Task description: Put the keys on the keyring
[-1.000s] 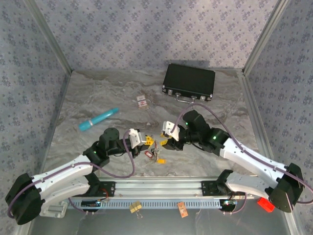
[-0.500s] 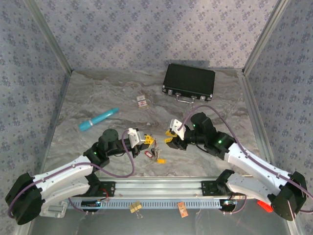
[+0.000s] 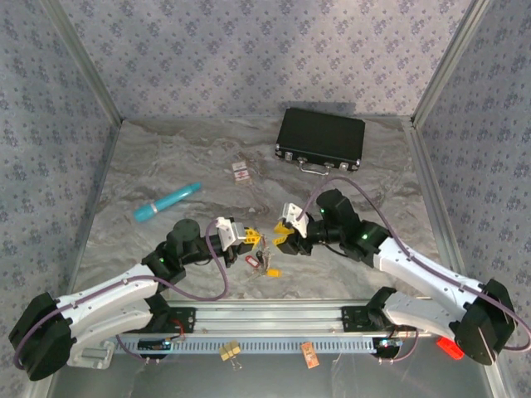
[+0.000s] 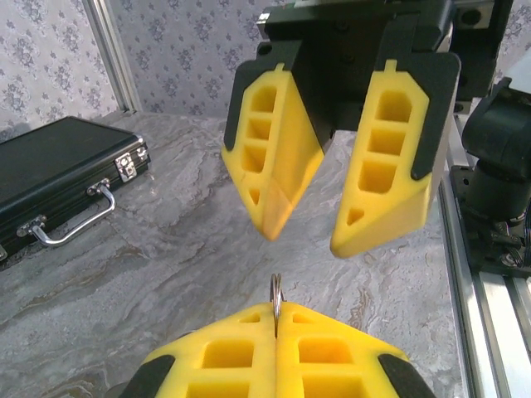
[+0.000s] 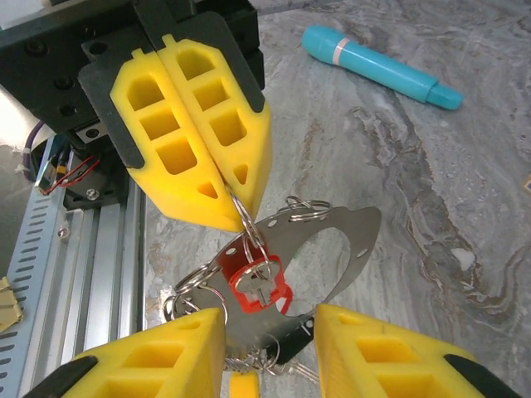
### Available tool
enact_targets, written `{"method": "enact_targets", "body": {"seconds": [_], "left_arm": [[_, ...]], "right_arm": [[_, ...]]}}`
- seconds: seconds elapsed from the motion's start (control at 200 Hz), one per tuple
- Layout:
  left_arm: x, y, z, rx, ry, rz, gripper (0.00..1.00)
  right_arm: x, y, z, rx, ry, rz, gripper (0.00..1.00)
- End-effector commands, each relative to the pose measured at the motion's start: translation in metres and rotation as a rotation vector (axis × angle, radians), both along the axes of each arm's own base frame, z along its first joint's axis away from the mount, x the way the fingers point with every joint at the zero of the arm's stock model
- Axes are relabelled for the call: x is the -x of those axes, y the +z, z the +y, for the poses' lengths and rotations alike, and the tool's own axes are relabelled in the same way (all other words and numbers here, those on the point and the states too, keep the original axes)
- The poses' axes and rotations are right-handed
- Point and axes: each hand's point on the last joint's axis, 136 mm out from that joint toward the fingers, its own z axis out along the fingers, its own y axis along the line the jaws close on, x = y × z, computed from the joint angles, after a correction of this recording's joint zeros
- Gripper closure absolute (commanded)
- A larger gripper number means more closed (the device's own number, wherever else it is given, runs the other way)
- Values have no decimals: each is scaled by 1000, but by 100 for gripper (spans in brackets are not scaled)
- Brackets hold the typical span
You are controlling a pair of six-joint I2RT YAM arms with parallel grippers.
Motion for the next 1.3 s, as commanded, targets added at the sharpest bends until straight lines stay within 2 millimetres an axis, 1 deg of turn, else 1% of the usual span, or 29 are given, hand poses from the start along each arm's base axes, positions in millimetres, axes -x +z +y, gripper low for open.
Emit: {"method": "enact_targets", "body": {"seconds": [0.0,0.21,0.365,0.505,0.605,0.745,0.84,0.92,0.99,1.164,1.249,1.294], "left_arm": [[4,23,-3,73,-24,-47,100],[6,23,-4,72,-40,-43,100],[7,23,-5,74,-47,-42,100],[8,25,-6,81,-57,-45,100],[9,26,-6,85,-59,-48,100],[8,29,-6,91,-58,-56,100],[8,27,-6,87,-57,-55,100],[8,25,-5,84,-55,-51,100],[8,23,-6,81,-56,-49,100],[8,24,-6,83,-58,-49,100],[8,24,-6,83,-59,-50,100],[8,24,-6,85,-61,-48,100]], "right_arm": [[2,18,12,-46,43,-17,66],[-2,16,19,-33,47,-25,70],[-2,14,21,-24,59,-19,81],[-1,9,25,-12,76,-1,95],[1,6,27,-6,93,11,100],[6,3,29,10,120,26,99],[7,4,26,22,121,16,91],[7,7,22,19,112,-5,81],[8,10,20,5,109,-20,76],[13,15,22,-27,131,-23,74],[12,15,25,-33,134,-22,75],[11,15,26,-33,133,-23,78]]}}
